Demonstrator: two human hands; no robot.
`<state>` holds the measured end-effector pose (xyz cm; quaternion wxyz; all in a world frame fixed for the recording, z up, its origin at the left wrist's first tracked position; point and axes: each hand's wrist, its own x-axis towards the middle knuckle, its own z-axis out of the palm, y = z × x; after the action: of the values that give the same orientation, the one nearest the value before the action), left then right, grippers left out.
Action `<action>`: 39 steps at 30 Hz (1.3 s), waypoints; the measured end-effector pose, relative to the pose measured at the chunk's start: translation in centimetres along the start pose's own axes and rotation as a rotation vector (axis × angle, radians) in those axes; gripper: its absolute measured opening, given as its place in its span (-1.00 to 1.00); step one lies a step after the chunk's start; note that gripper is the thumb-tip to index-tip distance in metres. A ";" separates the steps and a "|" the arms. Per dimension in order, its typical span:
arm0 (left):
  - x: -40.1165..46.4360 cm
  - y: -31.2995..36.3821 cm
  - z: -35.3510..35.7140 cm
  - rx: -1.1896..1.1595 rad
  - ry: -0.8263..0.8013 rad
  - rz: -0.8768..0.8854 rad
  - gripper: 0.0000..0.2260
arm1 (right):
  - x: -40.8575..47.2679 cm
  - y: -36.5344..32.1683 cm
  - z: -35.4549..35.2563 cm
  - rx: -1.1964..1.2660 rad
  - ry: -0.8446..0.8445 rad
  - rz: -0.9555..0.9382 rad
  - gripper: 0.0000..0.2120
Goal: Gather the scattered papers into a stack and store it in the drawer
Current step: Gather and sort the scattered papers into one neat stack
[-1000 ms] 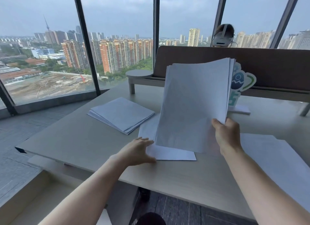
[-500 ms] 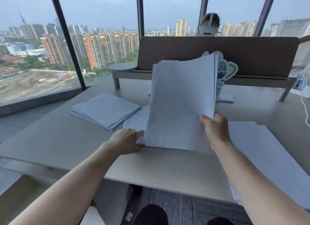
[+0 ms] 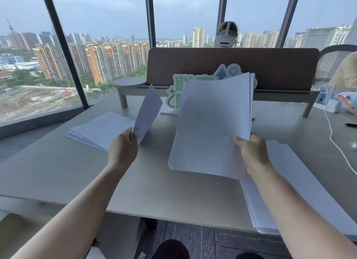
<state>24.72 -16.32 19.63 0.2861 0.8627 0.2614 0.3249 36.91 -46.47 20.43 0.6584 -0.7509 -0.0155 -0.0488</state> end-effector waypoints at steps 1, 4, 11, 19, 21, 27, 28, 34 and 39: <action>0.1 0.7 -0.2 -0.015 0.010 0.024 -0.78 | 0.0 0.1 0.0 -0.007 -0.004 0.012 -0.87; -0.6 2.4 -0.3 0.023 0.041 0.131 -0.81 | -0.3 0.8 0.4 -0.064 -0.046 0.058 -0.85; -5.0 4.3 1.3 0.166 -0.016 0.409 -0.65 | -1.4 2.1 1.7 -0.126 -0.192 0.219 -0.74; -8.4 3.6 3.6 0.252 -0.241 0.460 -0.64 | -1.4 2.9 1.4 -0.120 -0.227 0.452 -0.80; -8.6 3.3 4.1 0.304 -0.315 0.445 -0.62 | -1.2 2.9 1.2 -0.082 -0.236 0.482 -0.83; -8.9 2.3 4.8 0.358 -0.422 0.472 -0.62 | -0.5 2.9 0.9 -0.055 -0.294 0.503 -0.78; -8.9 2.3 4.8 0.357 -0.429 0.483 -0.62 | -0.6 2.8 0.9 -0.021 -0.319 0.498 -0.75; -8.9 2.0 5.0 0.350 -0.458 0.535 -0.62 | -0.2 2.8 1.6 0.077 -0.429 0.485 -0.66; -9.6 1.7 5.1 0.389 -0.519 0.538 -0.55 | 0.6 4.3 1.7 -0.227 -0.400 0.415 -0.57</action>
<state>22.54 -25.28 13.59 0.0795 0.9913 0.0027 0.1047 37.94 -45.42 16.00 0.5500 -0.8015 0.0143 0.2342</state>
